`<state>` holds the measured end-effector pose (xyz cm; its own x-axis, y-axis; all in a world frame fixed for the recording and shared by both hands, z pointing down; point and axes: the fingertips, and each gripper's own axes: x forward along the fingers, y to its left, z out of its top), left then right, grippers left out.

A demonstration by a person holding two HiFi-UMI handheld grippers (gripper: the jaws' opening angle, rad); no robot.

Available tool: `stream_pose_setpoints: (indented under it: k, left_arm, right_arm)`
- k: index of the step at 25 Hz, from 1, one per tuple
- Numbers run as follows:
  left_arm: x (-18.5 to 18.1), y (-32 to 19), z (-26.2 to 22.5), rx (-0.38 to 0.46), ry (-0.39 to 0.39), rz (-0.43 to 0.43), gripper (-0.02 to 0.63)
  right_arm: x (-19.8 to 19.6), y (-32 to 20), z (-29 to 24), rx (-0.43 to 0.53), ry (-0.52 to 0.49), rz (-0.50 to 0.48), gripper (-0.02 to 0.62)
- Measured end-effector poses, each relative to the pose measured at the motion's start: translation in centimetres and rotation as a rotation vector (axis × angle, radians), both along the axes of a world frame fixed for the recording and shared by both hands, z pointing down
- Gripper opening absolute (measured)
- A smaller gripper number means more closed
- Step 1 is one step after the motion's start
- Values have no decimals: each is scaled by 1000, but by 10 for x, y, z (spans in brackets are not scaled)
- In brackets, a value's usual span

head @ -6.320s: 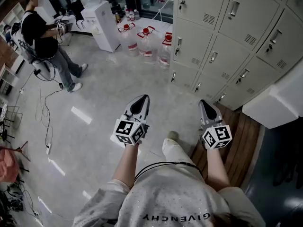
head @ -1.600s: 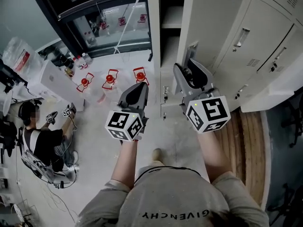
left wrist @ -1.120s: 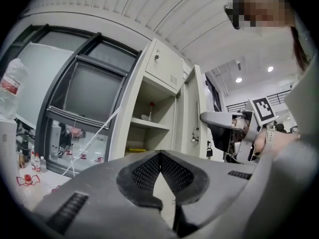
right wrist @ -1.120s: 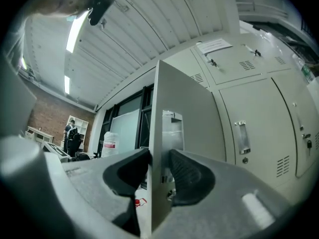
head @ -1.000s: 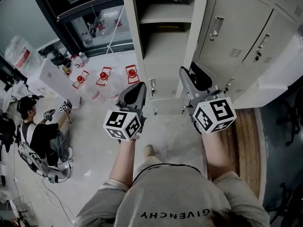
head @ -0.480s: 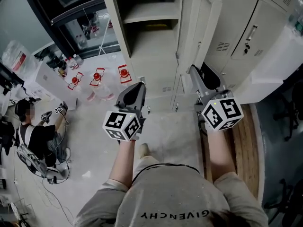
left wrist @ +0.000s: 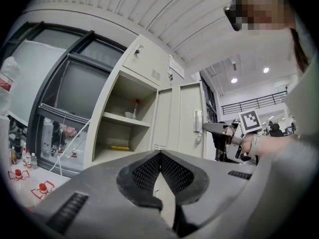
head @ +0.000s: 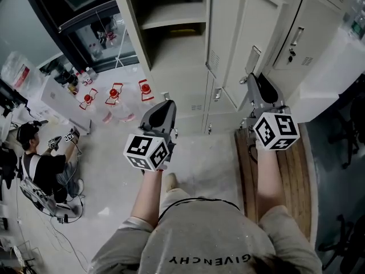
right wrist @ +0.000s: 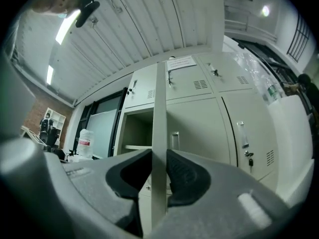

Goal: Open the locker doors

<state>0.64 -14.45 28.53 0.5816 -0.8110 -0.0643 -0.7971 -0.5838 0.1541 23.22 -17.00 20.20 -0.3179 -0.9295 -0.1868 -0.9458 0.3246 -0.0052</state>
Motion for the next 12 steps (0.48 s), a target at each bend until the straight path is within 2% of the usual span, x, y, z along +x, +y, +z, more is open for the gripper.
stream_pose_setpoints:
  k: [5, 12]
  left_arm:
    - [3, -1, 5, -11, -6, -5, -2]
    - [4, -4, 8, -20, -8, -7, -2]
  right_arm:
    - [20, -7, 0, 3, 8, 27, 87]
    - [21, -9, 0, 9, 18, 21, 87]
